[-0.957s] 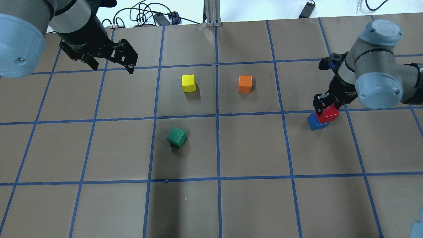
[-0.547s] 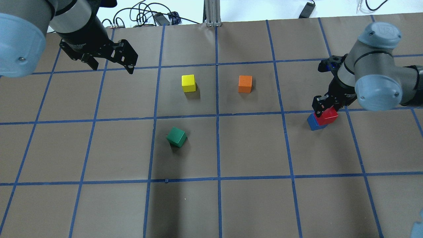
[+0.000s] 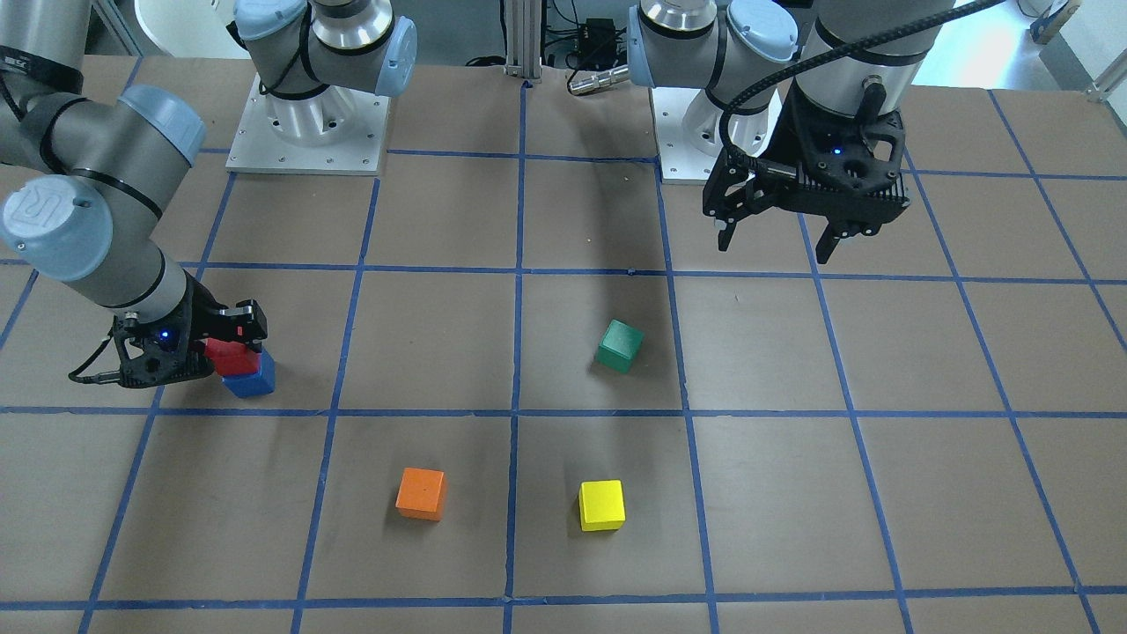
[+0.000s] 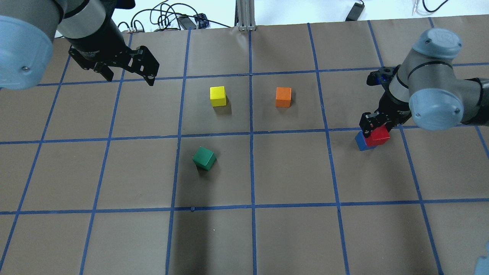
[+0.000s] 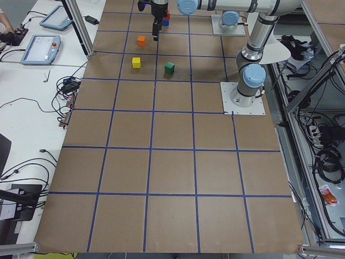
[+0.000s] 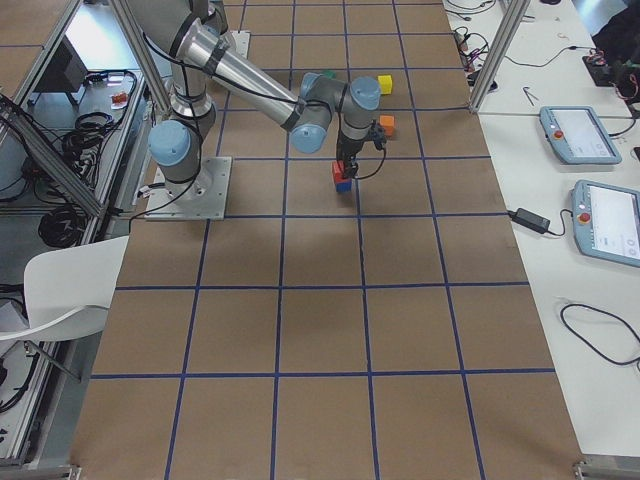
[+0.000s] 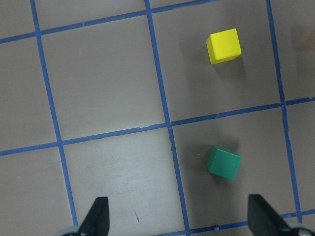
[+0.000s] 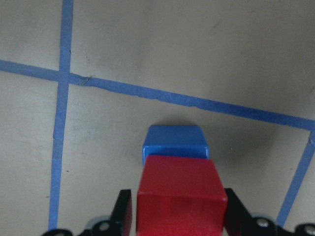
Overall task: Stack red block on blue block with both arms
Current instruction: 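Lower the red cube onto the blue cube and open the right gripper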
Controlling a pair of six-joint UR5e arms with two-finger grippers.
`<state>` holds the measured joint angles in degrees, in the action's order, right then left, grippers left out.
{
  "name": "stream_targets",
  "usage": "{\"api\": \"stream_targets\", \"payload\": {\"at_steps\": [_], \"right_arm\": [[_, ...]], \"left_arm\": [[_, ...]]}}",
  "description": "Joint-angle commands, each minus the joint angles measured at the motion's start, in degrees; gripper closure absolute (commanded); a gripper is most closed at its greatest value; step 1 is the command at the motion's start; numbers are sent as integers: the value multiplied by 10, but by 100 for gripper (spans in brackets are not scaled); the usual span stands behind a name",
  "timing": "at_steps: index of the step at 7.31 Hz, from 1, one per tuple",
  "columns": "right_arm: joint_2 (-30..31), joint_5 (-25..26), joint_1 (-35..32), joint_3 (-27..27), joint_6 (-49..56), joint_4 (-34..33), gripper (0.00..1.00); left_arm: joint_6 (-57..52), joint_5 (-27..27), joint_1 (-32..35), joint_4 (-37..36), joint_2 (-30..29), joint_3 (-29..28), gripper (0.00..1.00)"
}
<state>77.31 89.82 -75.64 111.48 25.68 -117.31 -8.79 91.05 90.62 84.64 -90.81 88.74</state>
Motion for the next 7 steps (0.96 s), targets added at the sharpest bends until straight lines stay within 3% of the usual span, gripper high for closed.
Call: {"api": "stream_targets", "payload": {"at_steps": [1, 3, 7], "right_arm": [[-1, 0, 0, 1, -1, 0, 11], [0, 1, 0, -6, -3, 0, 1], [1, 3, -3, -58, -5, 34, 0]], "left_arm": [[-1, -1, 0, 0, 0, 0, 0], [1, -1, 0, 0, -1, 0, 0], [0, -2, 0, 0, -1, 0, 0]]}}
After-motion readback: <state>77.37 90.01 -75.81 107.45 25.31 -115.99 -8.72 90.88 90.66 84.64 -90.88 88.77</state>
